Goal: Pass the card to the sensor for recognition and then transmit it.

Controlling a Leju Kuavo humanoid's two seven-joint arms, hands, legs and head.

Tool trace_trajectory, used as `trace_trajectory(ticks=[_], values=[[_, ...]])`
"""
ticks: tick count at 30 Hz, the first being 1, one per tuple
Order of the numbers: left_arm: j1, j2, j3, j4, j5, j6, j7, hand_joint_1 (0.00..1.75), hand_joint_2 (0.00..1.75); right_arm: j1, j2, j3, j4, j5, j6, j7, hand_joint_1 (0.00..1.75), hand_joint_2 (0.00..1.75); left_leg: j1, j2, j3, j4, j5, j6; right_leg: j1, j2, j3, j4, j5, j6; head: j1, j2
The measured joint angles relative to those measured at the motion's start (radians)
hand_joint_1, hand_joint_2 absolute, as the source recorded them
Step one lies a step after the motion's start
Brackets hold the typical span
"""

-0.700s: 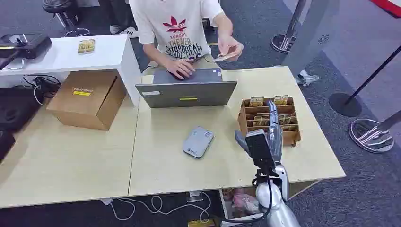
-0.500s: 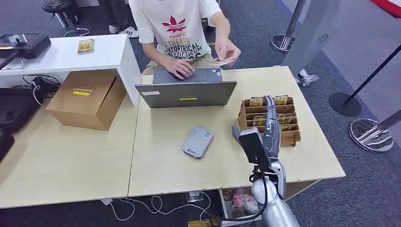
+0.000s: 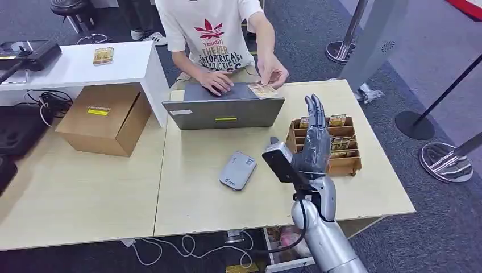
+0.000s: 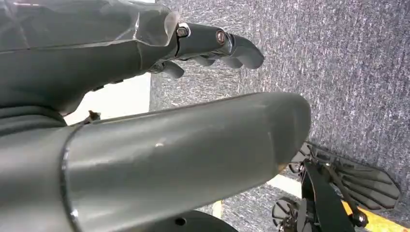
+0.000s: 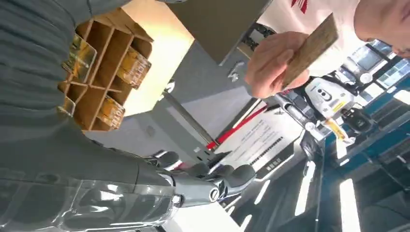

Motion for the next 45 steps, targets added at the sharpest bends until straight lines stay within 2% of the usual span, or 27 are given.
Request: trace_trajectory(ticks=[11,12,13,14,15,16,17,18,20,23,24,45], values=[[-0.001,-0.001,0.0,0.0,-0.001,0.019,0.012,0.0,0.0,-0.175,0.0,0.052,0.189,0.097,-0.023,0.005,0.0,1.75,0.0,0.0,0.0,0.0,0.001,0.0,0.0,0.0,0.0,0.0,0.001,0.0,0.0,0.0],[-0.001,-0.001,0.0,0.0,0.001,0.02,0.012,0.0,0.0,-0.191,0.0,0.056,0.208,0.097,-0.023,0.002,0.05,1.75,0.0,0.0,0.0,0.0,0.001,0.0,0.0,0.0,0.0,0.0,0.001,0.0,0.0,0.0],[-0.001,-0.001,0.0,0.0,0.002,0.021,0.012,0.0,0.0,-0.207,0.0,0.06,0.226,0.094,-0.023,-0.003,0.44,1.75,0.0,0.0,0.0,0.0,0.001,0.0,0.0,0.0,0.0,0.0,0.001,0.0,0.0,0.0],[-0.001,-0.001,0.0,0.0,0.002,0.022,0.012,0.0,0.0,-0.225,0.0,0.066,0.249,0.09,-0.023,-0.009,0.56,1.75,0.0,0.0,0.0,0.0,0.001,0.0,0.0,0.0,0.0,0.0,0.001,0.0,0.0,0.0],[-0.001,-0.001,0.0,0.0,0.003,0.023,0.012,0.0,0.0,-0.24,0.0,0.068,0.268,0.088,-0.023,-0.013,1.24,1.75,0.0,0.0,0.0,0.0,0.001,0.0,0.0,0.0,0.0,0.0,0.001,0.0,0.0,0.0],[-0.001,-0.001,0.0,0.0,0.004,0.025,0.012,0.0,0.0,-0.253,0.0,0.069,0.282,0.086,-0.022,-0.015,1.4,1.75,0.0,-0.001,0.0,0.0,0.001,0.0,0.0,0.0,0.0,0.0,0.001,0.0,0.0,0.0],[0.0,-0.001,0.0,0.0,0.005,0.027,0.013,0.0,0.0,-0.264,0.0,0.072,0.298,0.085,-0.022,-0.016,1.4,1.75,0.0,-0.001,0.0,0.0,0.001,0.0,0.0,0.0,0.0,0.0,0.001,0.0,0.0,0.0],[0.0,-0.001,0.0,0.0,0.006,0.028,0.015,0.0,0.0,-0.274,0.0,0.075,0.31,0.082,-0.021,-0.019,1.54,1.75,0.0,-0.001,0.0,0.0,0.001,0.0,0.0,0.0,0.0,0.0,0.001,0.0,0.0,0.0],[0.0,-0.001,0.0,0.0,0.008,0.03,0.021,0.0,0.0,-0.292,0.002,0.081,0.334,0.079,-0.021,-0.027,1.68,1.75,0.0,0.0,0.0,0.0,0.001,0.0,0.0,0.0,0.0,0.0,0.001,0.0,0.0,0.0],[0.0,-0.001,0.0,0.0,0.011,0.032,0.024,0.0,0.0,-0.31,0.008,0.091,0.363,0.074,-0.022,-0.037,1.69,1.75,0.0,-0.001,0.0,0.0,0.001,0.0,0.0,0.0,0.0,0.0,0.001,0.0,0.0,0.0],[0.0,-0.001,0.0,0.0,0.011,0.034,0.024,0.0,0.0,-0.315,0.011,0.093,0.371,0.071,-0.022,-0.038,1.75,1.75,0.0,-0.001,0.0,0.0,0.001,0.0,0.0,0.0,0.0,0.0,0.001,0.0,0.0,0.0],[0.002,-0.001,0.0,0.0,0.02,0.043,0.03,0.0,0.0,-0.372,0.042,0.117,0.467,0.039,-0.02,-0.067,1.75,1.75,0.0,-0.001,0.0,0.0,0.001,0.0,0.0,0.0,0.0,0.0,0.001,0.0,0.0,0.0]])
